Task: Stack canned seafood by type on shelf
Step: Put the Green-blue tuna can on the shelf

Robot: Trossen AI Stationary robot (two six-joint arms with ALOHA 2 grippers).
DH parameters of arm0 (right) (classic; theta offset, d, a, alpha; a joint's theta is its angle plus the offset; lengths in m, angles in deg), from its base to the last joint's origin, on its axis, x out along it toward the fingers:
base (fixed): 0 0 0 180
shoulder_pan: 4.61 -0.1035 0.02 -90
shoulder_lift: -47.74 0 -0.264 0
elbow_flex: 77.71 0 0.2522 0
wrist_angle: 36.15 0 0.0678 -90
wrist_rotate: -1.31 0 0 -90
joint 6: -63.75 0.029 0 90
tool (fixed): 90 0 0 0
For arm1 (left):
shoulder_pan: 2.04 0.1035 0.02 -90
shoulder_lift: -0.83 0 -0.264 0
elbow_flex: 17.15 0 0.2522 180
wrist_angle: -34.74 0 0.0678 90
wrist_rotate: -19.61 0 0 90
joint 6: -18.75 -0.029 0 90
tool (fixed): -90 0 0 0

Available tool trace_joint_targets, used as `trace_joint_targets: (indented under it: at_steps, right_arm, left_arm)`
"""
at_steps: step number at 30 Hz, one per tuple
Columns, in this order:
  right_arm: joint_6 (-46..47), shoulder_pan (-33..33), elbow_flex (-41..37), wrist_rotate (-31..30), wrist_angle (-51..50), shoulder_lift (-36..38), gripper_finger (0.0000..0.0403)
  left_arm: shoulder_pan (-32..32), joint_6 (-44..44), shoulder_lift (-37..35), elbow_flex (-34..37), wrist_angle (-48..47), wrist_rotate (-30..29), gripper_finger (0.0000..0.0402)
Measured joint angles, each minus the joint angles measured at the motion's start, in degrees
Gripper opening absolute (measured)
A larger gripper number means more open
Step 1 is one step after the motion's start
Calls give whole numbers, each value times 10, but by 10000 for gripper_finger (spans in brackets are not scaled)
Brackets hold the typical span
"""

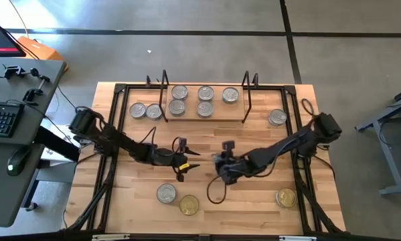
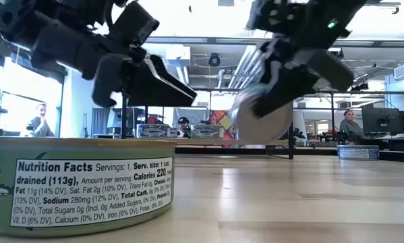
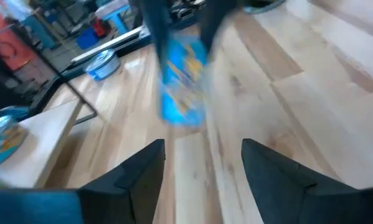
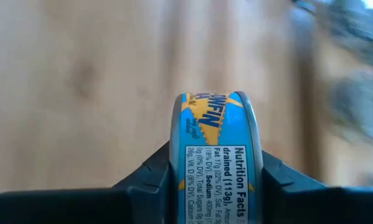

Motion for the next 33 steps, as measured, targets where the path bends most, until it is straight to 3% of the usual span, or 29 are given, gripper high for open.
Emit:
trace_joint_targets:
  at_steps: [7,10,21,26,33]
  right_arm:
    - [-6,1,1,-134,-52,25,115]
    - [-47,36,-15,-150,-25,26,115]
    - [-289,205,-90,-100,202,39,115]
    - [-337,276,-110,-53,190,36,115]
    - [-339,314,-110,0,188,38,115]
  left_arm:
    - [-28,68,-88,0,-139,-103,209]
    - [-47,80,-125,0,-186,-130,203]
    - [-107,84,-195,0,-276,-226,184]
    - [-112,85,-191,0,-276,-238,180]
    - [-110,85,-191,0,-269,-242,179]
